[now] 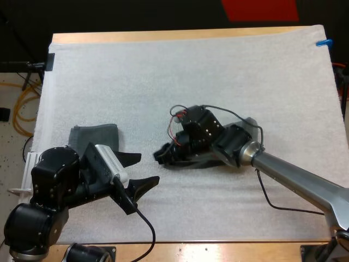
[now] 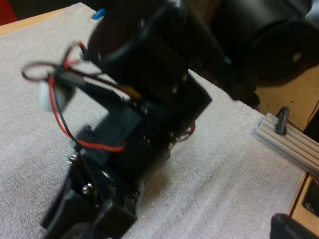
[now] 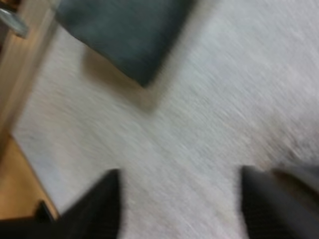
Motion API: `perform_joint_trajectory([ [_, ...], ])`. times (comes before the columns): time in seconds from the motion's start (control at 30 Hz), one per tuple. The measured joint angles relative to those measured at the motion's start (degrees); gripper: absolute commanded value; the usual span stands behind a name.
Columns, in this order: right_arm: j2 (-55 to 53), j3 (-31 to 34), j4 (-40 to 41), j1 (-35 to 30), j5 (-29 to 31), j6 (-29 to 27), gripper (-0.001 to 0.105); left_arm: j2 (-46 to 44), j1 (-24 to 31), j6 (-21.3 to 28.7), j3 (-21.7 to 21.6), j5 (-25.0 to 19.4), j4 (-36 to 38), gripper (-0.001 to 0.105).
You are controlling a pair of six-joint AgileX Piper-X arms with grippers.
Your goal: Pick towel from pile fold and stack
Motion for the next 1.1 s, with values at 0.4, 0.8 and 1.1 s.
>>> perform_joint_trajectory([
  [0.4,-4.2,-3.7,20.2,-0.7,14.7,-5.7,0.069,0.0,0.0,6.5,0.2,-7.5,1.0,0.067],
  [0.8,-4.9,3.2,27.7,-15.4,19.6,-6.0,0.069,0.0,0.0,7.5,5.8,-9.9,1.4,0.067],
  [1.1,-5.4,17.7,23.3,-20.1,17.6,-5.7,0.069,2.6,0.0,7.7,6.5,-10.9,1.3,0.067],
])
